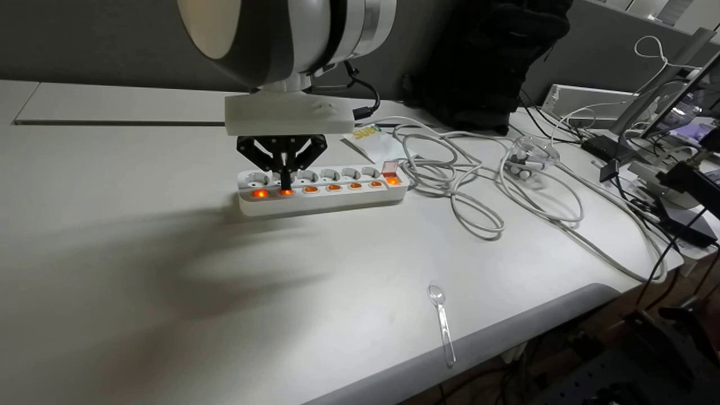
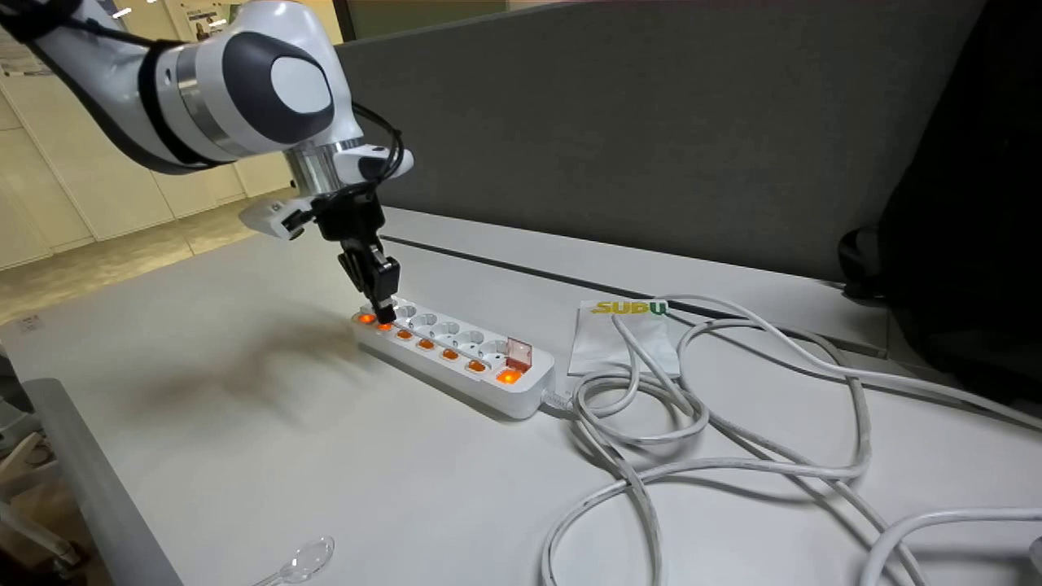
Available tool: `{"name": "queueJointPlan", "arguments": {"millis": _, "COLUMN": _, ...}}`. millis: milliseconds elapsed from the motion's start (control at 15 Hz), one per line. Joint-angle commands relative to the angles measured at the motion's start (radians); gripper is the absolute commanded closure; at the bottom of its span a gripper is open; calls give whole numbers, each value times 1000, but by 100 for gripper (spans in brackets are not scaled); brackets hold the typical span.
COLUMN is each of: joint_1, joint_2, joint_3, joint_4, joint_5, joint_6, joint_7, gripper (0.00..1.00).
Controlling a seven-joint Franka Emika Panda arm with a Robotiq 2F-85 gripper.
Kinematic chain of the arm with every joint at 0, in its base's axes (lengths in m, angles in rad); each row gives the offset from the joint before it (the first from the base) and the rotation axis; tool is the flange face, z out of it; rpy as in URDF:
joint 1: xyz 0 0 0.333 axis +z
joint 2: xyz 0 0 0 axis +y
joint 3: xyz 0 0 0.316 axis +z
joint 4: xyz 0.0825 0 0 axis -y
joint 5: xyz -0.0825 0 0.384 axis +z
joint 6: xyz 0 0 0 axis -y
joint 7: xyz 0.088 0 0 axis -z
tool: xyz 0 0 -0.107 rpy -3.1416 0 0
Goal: Turn off the second switch from the right
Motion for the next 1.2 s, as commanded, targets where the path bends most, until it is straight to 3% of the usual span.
{"name": "queueJointPlan", "arguments": {"millis": 0, "joint_1": 21, "joint_2": -18, "joint_3": -20, "joint_4": -1, "joint_5": 12, "joint_6": -40, "joint_7": 2, "gripper": 100}}
{"name": "queueJointPlan", "arguments": {"millis": 1133, "joint_1": 28, "joint_2": -59, "joint_3": -28, "joint_4": -11, "joint_5": -5, "joint_6": -108, "joint_7": 17, "gripper": 100}}
